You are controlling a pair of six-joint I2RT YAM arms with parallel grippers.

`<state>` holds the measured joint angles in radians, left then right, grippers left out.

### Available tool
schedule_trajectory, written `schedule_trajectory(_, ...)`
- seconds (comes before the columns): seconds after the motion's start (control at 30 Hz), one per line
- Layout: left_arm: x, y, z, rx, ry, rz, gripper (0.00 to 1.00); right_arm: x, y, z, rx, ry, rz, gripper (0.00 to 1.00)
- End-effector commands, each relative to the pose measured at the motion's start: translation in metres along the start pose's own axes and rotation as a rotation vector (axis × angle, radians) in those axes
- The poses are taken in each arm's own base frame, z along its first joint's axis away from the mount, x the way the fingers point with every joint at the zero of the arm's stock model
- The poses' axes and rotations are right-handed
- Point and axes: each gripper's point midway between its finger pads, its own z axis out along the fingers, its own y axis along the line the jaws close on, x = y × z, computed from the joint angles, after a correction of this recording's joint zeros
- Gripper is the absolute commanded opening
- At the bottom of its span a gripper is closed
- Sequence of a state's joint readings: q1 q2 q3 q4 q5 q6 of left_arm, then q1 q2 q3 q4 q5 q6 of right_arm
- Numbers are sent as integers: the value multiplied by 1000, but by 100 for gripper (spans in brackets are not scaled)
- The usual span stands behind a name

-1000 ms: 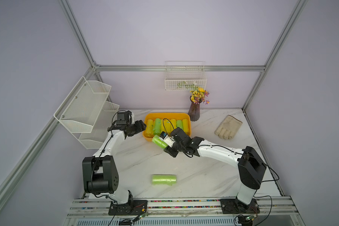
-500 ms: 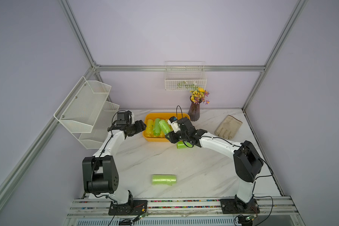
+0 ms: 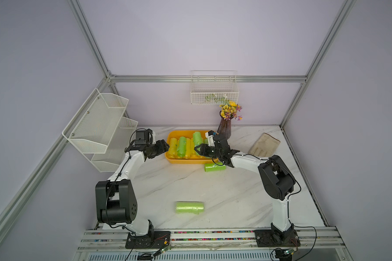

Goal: Put the roll of trash bags into the storage box
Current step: Place the roll of trash bags in the storage box.

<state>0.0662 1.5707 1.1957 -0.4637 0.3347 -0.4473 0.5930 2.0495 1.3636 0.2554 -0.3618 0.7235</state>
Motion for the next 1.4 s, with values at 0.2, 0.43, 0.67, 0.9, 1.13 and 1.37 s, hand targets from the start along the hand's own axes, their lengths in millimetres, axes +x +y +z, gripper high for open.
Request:
schedule_trajectory(0.2, -12, -8, -12, 32, -57, 8, 73, -15, 16, 17, -153, -82, 191, 36)
schedule_trajectory(0.43, -11, -8, -13, 33, -58, 9, 73, -13, 11, 24, -154, -79, 242, 37)
schedule_trajectory(0.67, -9, -6, -13, 30, -57, 7, 73, -5, 0, 31, -129, -59, 272, 38)
schedule_trajectory(0.9, -8, -7, -13, 32, -58, 7, 73, -2, 1, 43, -125, -18, 279, 39)
schedule_trajectory(1.13, -8, -7, -12, 35, -56, 5, 73, 5, -1, 51, -78, 32, 248, 42)
schedule_trajectory(1.37, -11, -8, -13, 38, -65, 9, 74, 9, -1, 57, -76, 60, 254, 47)
